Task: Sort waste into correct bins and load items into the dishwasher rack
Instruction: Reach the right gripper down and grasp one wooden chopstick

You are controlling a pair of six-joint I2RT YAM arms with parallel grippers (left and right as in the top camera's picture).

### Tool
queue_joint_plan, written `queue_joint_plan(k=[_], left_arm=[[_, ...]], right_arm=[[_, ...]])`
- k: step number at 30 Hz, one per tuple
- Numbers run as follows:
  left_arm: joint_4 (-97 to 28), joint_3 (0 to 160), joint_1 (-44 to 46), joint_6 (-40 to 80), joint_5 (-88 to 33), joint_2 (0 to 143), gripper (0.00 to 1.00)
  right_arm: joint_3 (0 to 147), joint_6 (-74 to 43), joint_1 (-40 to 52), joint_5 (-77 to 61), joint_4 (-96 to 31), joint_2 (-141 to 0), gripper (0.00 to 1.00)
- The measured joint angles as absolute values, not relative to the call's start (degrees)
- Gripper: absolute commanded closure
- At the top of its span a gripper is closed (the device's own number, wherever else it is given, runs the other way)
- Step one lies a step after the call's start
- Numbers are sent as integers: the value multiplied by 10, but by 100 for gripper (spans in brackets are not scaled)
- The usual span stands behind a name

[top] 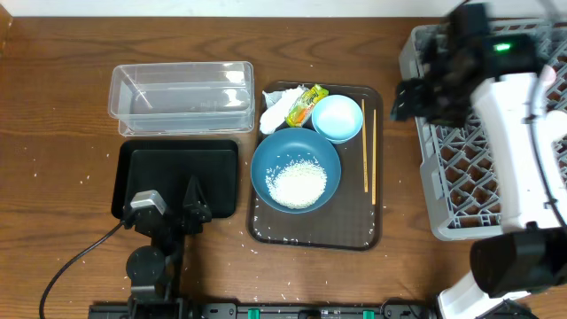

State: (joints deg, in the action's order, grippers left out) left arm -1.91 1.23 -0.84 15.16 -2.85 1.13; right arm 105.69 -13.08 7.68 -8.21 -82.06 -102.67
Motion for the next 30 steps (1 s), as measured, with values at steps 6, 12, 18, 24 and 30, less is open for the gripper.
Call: queue_joint_plan(k=[6,12,18,24,30], left_arm=[[-19,12,-8,151,-29,11,9],[-19,12,-8,151,-29,11,9],[-19,12,-8,152,-29,11,9],[-19,12,-8,151,-29,11,9],[-19,12,-8,151,-29,11,9]], right_arm=[[958,-198,137,-25,-752,-1027,56],[853,-215,169,-10,-626,-1027,59],[769,-215,184,-1,-502,-1027,59],[708,-215,186,3,-420,-1027,57],[684,-215,186,3,-375,-1029,62]])
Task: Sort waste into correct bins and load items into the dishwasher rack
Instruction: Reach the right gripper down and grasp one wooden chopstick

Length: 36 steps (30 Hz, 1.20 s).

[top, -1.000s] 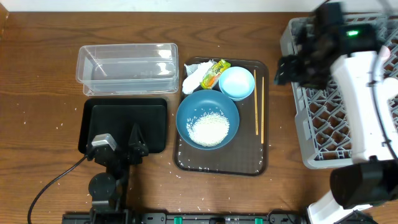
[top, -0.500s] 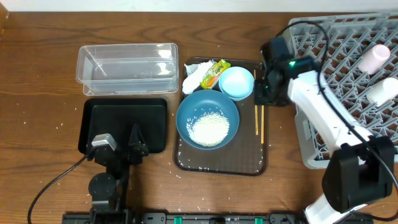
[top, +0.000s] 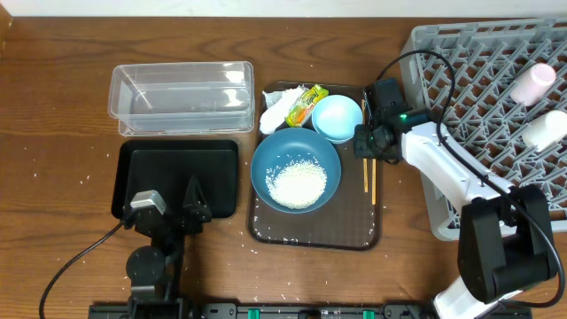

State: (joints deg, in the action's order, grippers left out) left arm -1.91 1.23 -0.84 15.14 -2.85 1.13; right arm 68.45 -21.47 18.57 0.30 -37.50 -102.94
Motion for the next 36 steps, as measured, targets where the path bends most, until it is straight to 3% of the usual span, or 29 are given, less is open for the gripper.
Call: queue_joint_plan(k=[20,24,28,30,36], left_arm=[[-19,12,-8,151,-29,11,9],[-19,12,-8,151,-29,11,9],[-19,12,-8,151,-29,11,9],[-19,12,-8,151,-29,11,9],[-19,12,-8,151,-29,11,9]], right_arm=[[684,-215,192,9,-341,-1104,70],[684,-218,198,21,-338,-1108,86],[685,-227,199,31,-343,-1109,90],[689,-236,199,31,-354,-1109,98],[725,-246,195,9,-443,-1112,99]])
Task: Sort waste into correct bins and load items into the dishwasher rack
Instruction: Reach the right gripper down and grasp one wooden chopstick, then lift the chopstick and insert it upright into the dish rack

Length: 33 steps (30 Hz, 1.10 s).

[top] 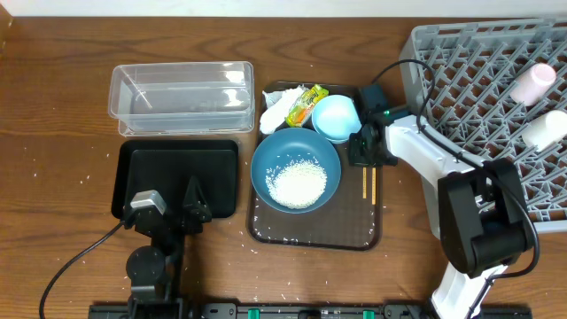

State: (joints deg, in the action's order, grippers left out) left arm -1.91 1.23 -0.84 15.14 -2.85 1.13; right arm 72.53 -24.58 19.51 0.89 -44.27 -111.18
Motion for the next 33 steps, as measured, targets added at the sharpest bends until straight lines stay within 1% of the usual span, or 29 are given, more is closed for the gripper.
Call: queue_joint_plan(k=[8,13,17,23,27,33], left_arm=[[-19,12,-8,151,-29,11,9],[-19,12,-8,151,-29,11,9],[-19,12,-8,151,-29,11,9],[-19,12,-8,151,-29,11,9],[-19,12,-8,151,-29,11,9],[-19,12,-8,151,-29,11,9]], right_arm=[[888,-204,135,-17,-602,-1109,99],[992,-129,69,-19,-655,-1102,99],[1028,-69,9,-19,-655,-1092,99],[1031,-16,-64,-17,-629,-1090,99],[1030,8,-88,-20,-604,-1090,99],[1009,55,-90,-63,-568,-1090,99]])
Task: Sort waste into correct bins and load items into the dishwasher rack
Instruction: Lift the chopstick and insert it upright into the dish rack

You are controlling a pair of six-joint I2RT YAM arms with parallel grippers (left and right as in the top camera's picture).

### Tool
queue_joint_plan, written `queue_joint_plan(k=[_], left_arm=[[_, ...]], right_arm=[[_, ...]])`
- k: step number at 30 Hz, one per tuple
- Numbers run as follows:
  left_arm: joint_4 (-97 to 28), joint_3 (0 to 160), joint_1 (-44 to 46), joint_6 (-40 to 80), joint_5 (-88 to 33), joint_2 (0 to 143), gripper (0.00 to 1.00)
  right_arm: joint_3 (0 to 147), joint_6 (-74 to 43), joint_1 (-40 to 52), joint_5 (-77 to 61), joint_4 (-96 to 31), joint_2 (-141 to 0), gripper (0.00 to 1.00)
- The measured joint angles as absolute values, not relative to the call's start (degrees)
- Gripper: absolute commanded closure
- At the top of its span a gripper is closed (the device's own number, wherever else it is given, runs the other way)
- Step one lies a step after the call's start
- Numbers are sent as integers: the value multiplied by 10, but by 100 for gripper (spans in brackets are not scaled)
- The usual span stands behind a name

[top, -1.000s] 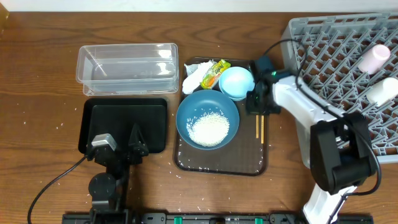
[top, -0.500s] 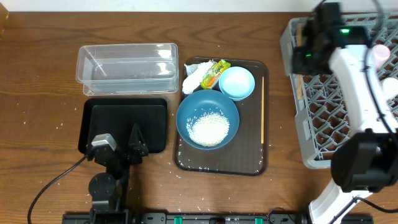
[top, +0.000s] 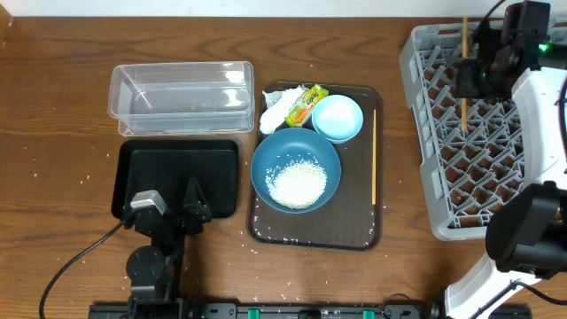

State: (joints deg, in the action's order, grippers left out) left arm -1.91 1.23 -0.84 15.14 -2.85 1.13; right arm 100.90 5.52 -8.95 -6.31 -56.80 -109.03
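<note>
My right gripper (top: 468, 78) hangs over the back left part of the grey dishwasher rack (top: 443, 190), shut on a wooden chopstick (top: 463, 111) that points along the rack. A second chopstick (top: 374, 155) lies on the right side of the brown tray (top: 310, 237). The tray also holds a big blue bowl (top: 266, 152) with rice in it, a small light-blue bowl (top: 337, 118), a crumpled white napkin (top: 276, 108) and a yellow wrapper (top: 306, 104). My left gripper (top: 194, 200) rests shut at the black bin's front edge.
A clear plastic bin (top: 182, 97) stands at the back left, with a black bin (top: 177, 173) in front of it. My right arm covers the rack's right side. Rice grains are scattered on the wooden table (top: 53, 133).
My right gripper was down on the two chopsticks beside the small bowl. Now it is up over the rack with one chopstick in it; the other still lies on the tray.
My right arm was first over the rack, blurred. Then it was at the tray's right side above the two chopsticks, then lower on them next to the small bowl. Now it holds one chopstick over the rack. The left arm stayed still throughout.
</note>
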Motion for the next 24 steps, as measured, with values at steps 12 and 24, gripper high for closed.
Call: queue_joint_plan(k=[12,24], left_arm=[[-19,12,-8,151,-29,11,9],[-19,12,-8,151,-29,11,9]], right_arm=[[973,80,-90,-92,-549,-1090,47],[973,63,-84,-126,-588,-1090,48]])
